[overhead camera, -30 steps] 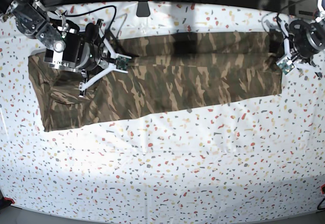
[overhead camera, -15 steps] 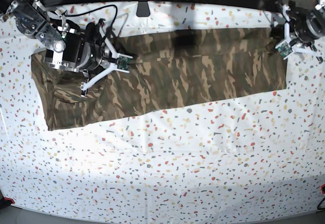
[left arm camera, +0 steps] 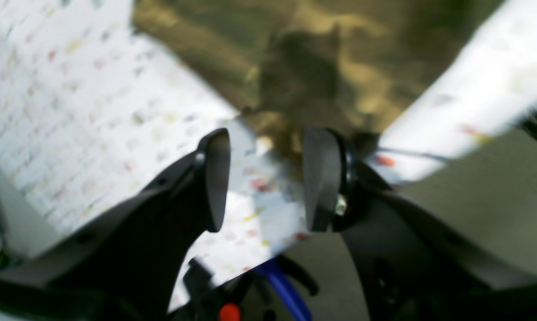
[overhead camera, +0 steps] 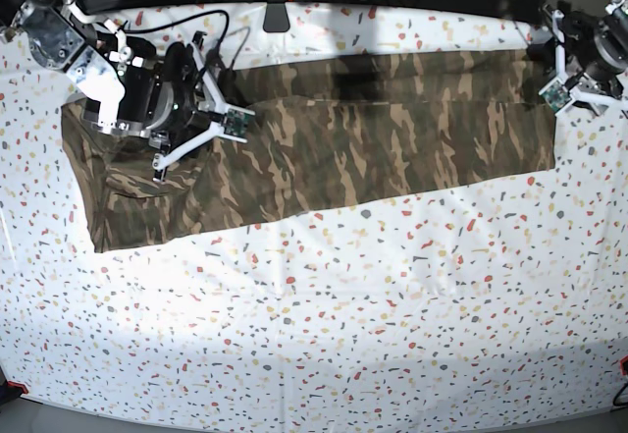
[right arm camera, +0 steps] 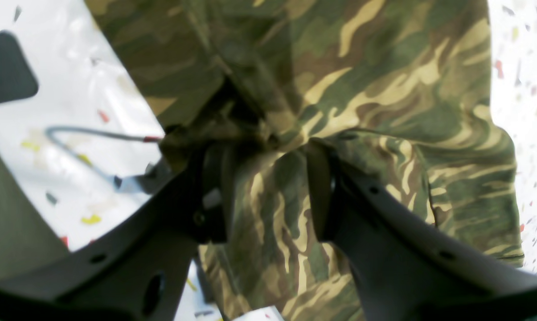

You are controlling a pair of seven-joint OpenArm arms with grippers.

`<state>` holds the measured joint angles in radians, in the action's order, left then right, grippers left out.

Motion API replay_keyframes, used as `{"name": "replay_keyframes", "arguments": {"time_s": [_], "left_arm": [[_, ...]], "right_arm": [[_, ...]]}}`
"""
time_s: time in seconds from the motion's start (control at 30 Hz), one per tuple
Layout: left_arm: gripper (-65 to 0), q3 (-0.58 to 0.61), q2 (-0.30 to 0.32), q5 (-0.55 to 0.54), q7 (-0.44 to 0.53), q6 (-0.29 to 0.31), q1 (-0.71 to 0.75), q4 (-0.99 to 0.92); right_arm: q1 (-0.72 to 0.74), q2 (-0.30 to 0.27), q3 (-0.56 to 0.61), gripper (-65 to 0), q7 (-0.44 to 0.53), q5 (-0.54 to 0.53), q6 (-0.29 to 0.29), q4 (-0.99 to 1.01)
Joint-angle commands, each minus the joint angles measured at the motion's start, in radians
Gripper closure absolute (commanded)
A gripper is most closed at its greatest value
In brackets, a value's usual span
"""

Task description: Fold the T-shirt properly

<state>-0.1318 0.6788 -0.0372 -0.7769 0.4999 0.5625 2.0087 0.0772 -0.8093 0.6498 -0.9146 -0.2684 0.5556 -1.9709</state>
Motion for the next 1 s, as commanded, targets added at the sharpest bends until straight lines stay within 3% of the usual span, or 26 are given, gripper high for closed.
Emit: {"name": "replay_keyframes", "arguments": {"time_s": [0.0,0.1,0.2,0.3,0.37,0.47,0.6,0.8,0.97], "left_arm": [[-26.5,-0.011,0.018,0.034,0.014,-0.037,0.0,0.014],[-26.5,-0.011,0.018,0.126,0.054,-0.172,-0.003,0.014],[-26.5,-0.011,0.016,0.16,0.04,-0.318,-0.034,0.016],[-26.5,-0.011,-0.028,0.091,0.046,-0.369,-0.078,0.058],[-26.5,-0.011,-0.098,0.035,0.081,-0.357,-0.104,0.115],[-26.4,-0.011,-0.21,-0.039,0.113,-0.268,-0.138,0.211],[-26.4,-0.011,-0.333,-0.168,0.111,-0.134,-0.149,0.274],[-26.4,-0.01,-0.448,-0.221,0.082,-0.111,-0.147,0.269],[-26.4,-0.009,-0.521,-0.28,0.039,-0.076,-0.147,0.269]], "right_arm": [[0.014,-0.013,-0.008,-26.3,0.03,-0.002,-0.017,-0.014],[0.017,-0.01,-0.008,-26.3,0.093,-0.001,-0.018,-0.014],[0.028,0.019,-0.008,-26.3,0.095,0.003,-0.018,-0.014],[0.031,0.058,-0.01,-26.3,0.096,0.002,-0.017,-0.017],[0.03,0.066,-0.01,-26.3,0.095,0.002,-0.013,-0.024],[0.029,0.049,-0.01,-26.3,0.058,0.015,-0.012,-0.045],[-0.008,-0.045,-0.01,-26.3,0.026,0.029,-0.012,-0.084],[-0.123,-0.211,-0.01,-26.3,-0.003,0.033,-0.012,-0.19],[-0.225,-0.3,-0.01,-26.3,-0.037,0.034,-0.011,-0.229]]}}
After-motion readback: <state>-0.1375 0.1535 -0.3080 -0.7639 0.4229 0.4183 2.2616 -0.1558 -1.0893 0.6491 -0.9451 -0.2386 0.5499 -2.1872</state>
